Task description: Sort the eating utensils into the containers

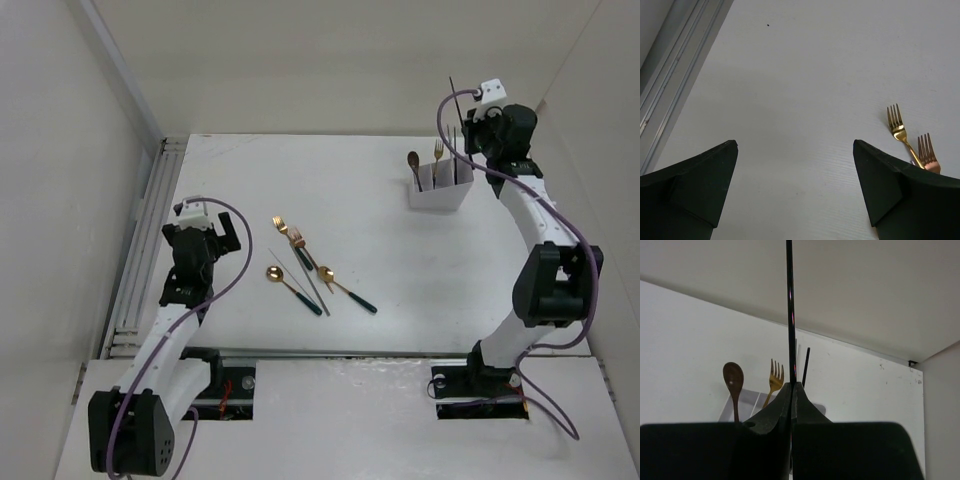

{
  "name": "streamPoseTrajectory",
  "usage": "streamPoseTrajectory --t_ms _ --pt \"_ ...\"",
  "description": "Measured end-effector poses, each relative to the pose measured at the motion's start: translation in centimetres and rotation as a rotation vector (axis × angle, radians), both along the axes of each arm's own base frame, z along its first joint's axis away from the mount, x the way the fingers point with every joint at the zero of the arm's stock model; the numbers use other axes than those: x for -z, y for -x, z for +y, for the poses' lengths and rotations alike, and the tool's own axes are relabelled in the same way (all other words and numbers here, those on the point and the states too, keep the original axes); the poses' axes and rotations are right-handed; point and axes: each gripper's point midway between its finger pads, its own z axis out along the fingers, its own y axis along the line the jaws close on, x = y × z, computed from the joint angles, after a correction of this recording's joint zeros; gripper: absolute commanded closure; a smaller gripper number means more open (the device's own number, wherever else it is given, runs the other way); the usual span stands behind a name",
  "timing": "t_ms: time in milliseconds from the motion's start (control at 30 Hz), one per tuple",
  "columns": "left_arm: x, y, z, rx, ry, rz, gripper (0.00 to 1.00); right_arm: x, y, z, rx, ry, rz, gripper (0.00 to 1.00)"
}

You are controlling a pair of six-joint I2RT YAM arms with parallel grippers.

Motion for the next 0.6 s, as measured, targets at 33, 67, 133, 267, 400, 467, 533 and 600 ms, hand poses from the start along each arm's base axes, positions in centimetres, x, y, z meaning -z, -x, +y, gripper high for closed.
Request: streamPoseTrajectory --t_ms 33,67,133,267,400,467,533,600 --pt "-0.1 -0.2 0.1 -0.001 0.000 0.002 0.00 0.7 -0.3 -0.2 -0.005 0.004 0.008 1.00" --pt "-0.2 -0.4 0.2 0.000 0.000 0.002 0.00 1.5 -0.6 -0.2 -0.011 0.006 0.018 1.00" --pt "-0.5 -0.7 0.3 0.003 -0.002 0.004 0.00 3.0 -1.2 -0.5 -0.018 0.008 0.034 1.00" --pt "-0.6 -1.3 0.2 0.014 -0.014 0.015 0.00 6.0 -1.8 -0.5 -0.039 0.000 0.074 1.00" --pt "-0.2 -1.6 0.2 0.024 -0.025 0.035 0.00 7.0 -1.9 -0.2 -0.057 -0.016 0.063 1.00" --pt "0.0 -1.7 0.1 0.027 -0.027 0.041 0.00 7.5 -1.9 -0.1 -0.060 -0.018 0.054 1.00" --pt "0.1 -1.7 0.1 0.029 -0.029 0.045 0.00 7.9 -1.8 -0.2 -0.059 -0.018 0.049 1.00" --pt "0.1 -1.7 0.1 0.031 -0.032 0.045 0.00 8.2 -1.8 -0.3 -0.057 -0.017 0.045 1.00"
